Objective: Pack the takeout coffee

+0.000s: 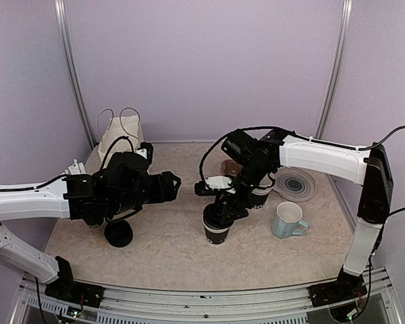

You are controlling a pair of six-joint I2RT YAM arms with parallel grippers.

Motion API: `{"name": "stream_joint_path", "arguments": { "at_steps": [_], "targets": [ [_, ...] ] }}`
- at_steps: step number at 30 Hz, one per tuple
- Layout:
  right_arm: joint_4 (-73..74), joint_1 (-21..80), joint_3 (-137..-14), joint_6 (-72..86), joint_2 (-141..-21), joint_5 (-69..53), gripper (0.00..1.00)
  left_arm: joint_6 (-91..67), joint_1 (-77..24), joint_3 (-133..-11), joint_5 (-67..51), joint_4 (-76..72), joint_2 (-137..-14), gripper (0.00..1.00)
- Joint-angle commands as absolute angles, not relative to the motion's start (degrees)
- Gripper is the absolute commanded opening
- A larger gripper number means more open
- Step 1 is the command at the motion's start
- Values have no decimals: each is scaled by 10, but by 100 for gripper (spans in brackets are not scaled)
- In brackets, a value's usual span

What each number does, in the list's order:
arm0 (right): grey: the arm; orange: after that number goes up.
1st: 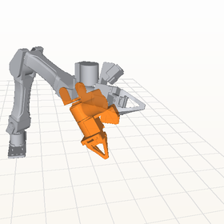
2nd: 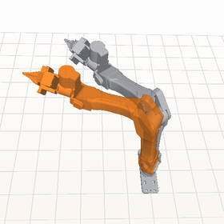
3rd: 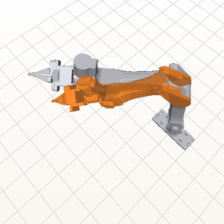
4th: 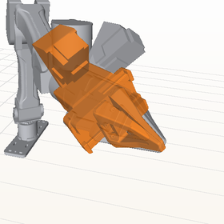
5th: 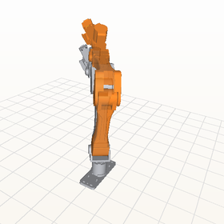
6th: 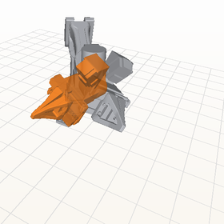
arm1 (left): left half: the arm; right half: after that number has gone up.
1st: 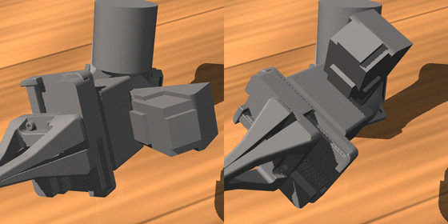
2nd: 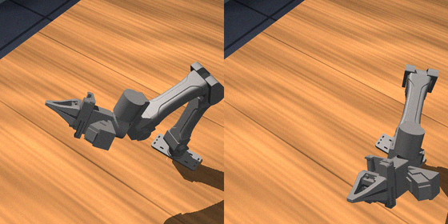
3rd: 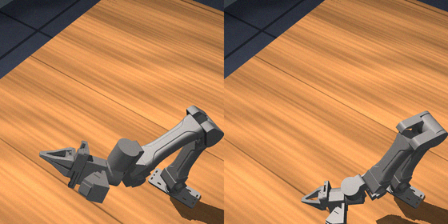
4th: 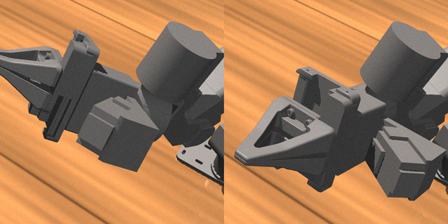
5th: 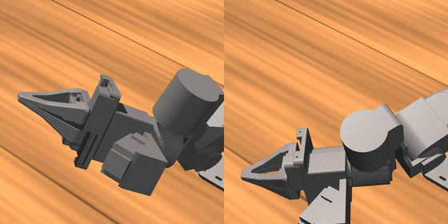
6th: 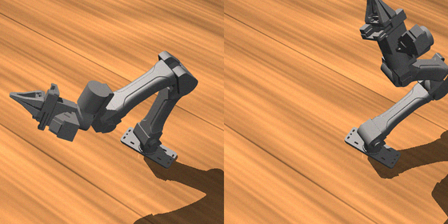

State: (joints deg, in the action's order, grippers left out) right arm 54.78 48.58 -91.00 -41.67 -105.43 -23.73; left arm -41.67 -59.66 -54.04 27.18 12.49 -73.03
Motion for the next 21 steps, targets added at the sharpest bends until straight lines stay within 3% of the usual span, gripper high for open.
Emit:
{"name": "stream_joint_path", "arguments": {
  "at_steps": [1,11,21],
  "targets": [
    [541,483,-907,-412,-1066,-250,68,-411,-595,-534,270,124,-734,80],
    [546,486,-911,-407,-1078,-250,69,-413,-595,-527,270,118,-737,81],
    [555,523,-904,-390,-1097,-169,71,-456,-585,-515,270,147,-741,80]
  ]
}}
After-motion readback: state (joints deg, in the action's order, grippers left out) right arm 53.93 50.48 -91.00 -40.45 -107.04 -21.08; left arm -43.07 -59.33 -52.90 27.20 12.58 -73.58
